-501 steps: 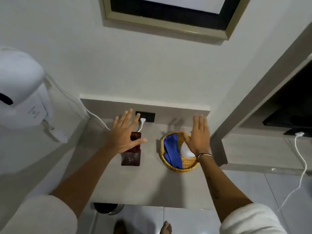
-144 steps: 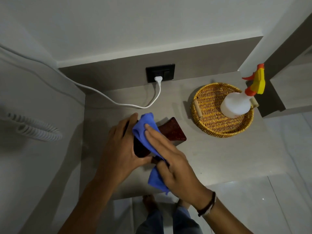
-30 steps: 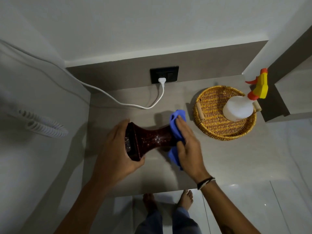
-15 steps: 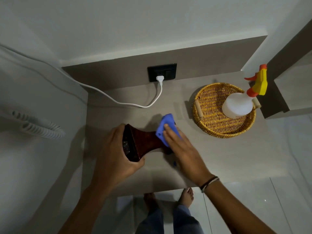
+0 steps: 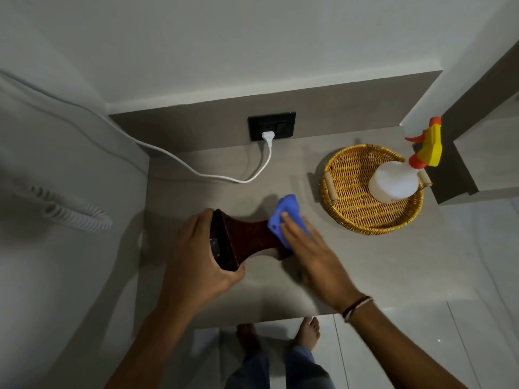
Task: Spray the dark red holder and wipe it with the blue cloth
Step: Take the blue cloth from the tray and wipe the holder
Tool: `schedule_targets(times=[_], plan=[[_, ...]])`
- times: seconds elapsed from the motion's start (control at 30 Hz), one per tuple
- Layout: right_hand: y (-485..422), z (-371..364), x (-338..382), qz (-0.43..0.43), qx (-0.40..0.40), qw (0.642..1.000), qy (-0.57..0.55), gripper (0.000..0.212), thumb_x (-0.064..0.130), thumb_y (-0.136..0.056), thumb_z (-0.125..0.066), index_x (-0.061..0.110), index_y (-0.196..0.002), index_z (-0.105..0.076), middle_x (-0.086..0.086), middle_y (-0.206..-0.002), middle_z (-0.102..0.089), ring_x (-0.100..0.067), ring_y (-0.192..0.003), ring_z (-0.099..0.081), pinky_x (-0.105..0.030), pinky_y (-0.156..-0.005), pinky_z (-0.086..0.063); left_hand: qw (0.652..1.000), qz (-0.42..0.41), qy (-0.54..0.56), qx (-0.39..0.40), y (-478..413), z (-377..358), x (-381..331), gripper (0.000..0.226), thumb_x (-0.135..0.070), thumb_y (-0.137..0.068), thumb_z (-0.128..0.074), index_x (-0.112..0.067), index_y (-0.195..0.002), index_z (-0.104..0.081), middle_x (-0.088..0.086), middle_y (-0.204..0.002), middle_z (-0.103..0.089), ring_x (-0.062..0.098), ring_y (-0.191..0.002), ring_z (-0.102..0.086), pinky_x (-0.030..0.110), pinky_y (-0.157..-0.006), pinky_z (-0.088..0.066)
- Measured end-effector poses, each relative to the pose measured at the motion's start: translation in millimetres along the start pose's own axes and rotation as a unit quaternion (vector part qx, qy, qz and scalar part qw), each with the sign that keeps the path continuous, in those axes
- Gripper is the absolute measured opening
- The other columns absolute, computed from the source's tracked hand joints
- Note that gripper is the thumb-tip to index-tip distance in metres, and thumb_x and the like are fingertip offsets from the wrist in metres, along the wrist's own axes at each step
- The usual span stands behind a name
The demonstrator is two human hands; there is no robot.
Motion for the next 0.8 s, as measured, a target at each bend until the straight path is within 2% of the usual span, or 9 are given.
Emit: schedule_targets(times=[0.1,0.17,0.27,0.37,0.43,0.53,0.6,0.7,0.8], plan=[[1,9,-20,-0.047,-0.002,0.999,0.010,0.095,-0.018,-0.086,-0.067,0.014,-0.161,-0.020,-0.004,-0.171,-0.009,-0.040,-0.161,-0.024,-0.060,-0.125,-0.037,1.000,-0.010,-0.006,-0.009,-3,-1,-1,0.097,-0.038,-0.050,-0.095,-0.011,-0.135,-0.057,0.005,-0.124,-0.062,0.029,-0.114,-0.061,0.035,-0.090,-0.050],[4,4,6,-0.022,-0.037,0.999,-0.016,0.085,-0.019,-0.087,-0.062,0.006,-0.161,-0.030,-0.009,-0.172,-0.017,-0.040,-0.161,-0.024,-0.062,-0.125,-0.034,1.000,-0.011,-0.012,-0.005,-3,-1,-3,0.097,-0.035,-0.049,-0.095,-0.007,-0.134,-0.058,0.008,-0.123,-0.063,0.032,-0.112,-0.062,0.038,-0.091,-0.052],[4,-12,79,0.066,-0.058,0.994,-0.066,0.077,-0.007,-0.091,-0.047,0.008,-0.165,-0.029,-0.008,-0.178,-0.018,-0.027,-0.166,-0.015,-0.048,-0.134,-0.019,0.999,-0.024,-0.020,-0.005,-8,-3,-9,0.072,-0.031,-0.057,-0.092,-0.004,-0.117,-0.063,0.010,-0.108,-0.066,0.034,-0.100,-0.064,0.038,-0.083,-0.049],[-6,-9,108,0.077,-0.072,0.976,-0.190,0.085,-0.010,-0.090,-0.044,0.011,-0.168,-0.020,-0.003,-0.179,-0.013,-0.024,-0.166,-0.014,-0.037,-0.135,-0.014,0.997,-0.067,-0.022,-0.020,-14,0,-18,0.041,-0.022,-0.066,-0.086,-0.015,-0.095,-0.058,-0.004,-0.087,-0.058,0.021,-0.080,-0.057,0.029,-0.072,-0.036],[-6,-9,91,0.082,-0.055,0.980,-0.174,0.090,-0.016,-0.088,-0.048,0.009,-0.168,-0.016,-0.003,-0.180,-0.006,-0.023,-0.166,-0.013,-0.037,-0.135,-0.017,0.997,-0.065,-0.026,-0.015,-15,1,-17,0.045,-0.023,-0.062,-0.086,-0.016,-0.096,-0.057,-0.004,-0.087,-0.058,0.021,-0.080,-0.057,0.031,-0.071,-0.039],[0,-9,34,0.041,-0.034,0.998,-0.029,0.095,-0.018,-0.084,-0.065,0.005,-0.166,-0.022,-0.008,-0.178,-0.005,-0.026,-0.166,-0.013,-0.045,-0.133,-0.025,0.999,-0.017,-0.032,-0.004,-12,2,-7,0.083,-0.030,-0.049,-0.095,-0.010,-0.122,-0.061,0.006,-0.111,-0.064,0.031,-0.101,-0.063,0.033,-0.081,-0.045],[0,-1,0,-0.016,-0.034,0.999,0.001,0.095,-0.016,-0.083,-0.071,0.003,-0.164,-0.024,-0.009,-0.176,-0.008,-0.030,-0.164,-0.018,-0.052,-0.130,-0.032,0.999,-0.012,-0.031,0.003,-11,2,-8,0.096,-0.034,-0.048,-0.097,-0.012,-0.133,-0.058,0.005,-0.120,-0.062,0.029,-0.110,-0.062,0.031,-0.084,-0.044],[-8,10,-3,-0.062,-0.059,0.994,-0.064,0.086,-0.018,-0.088,-0.060,0.003,-0.164,-0.025,-0.007,-0.174,-0.014,-0.031,-0.162,-0.027,-0.054,-0.126,-0.037,0.999,-0.006,-0.028,0.013,-14,1,-11,0.099,-0.038,-0.049,-0.096,-0.015,-0.136,-0.056,0.002,-0.122,-0.061,0.026,-0.111,-0.061,0.030,-0.084,-0.045],[-13,-1,61,0.023,-0.075,0.989,-0.124,0.080,-0.018,-0.090,-0.051,0.006,-0.165,-0.030,-0.006,-0.176,-0.020,-0.019,-0.164,-0.022,-0.041,-0.133,-0.025,0.999,-0.029,-0.026,0.011,-20,1,-16,0.071,-0.035,-0.054,-0.091,-0.013,-0.116,-0.061,0.001,-0.105,-0.063,0.026,-0.095,-0.062,0.029,-0.078,-0.041]])
Point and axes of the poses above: each hand's wrist, its own y-axis away from the middle knuckle, its own z-axis out of the back of the hand, x = y × z, the point moved 7 cm from there along -y, towards the middle knuckle
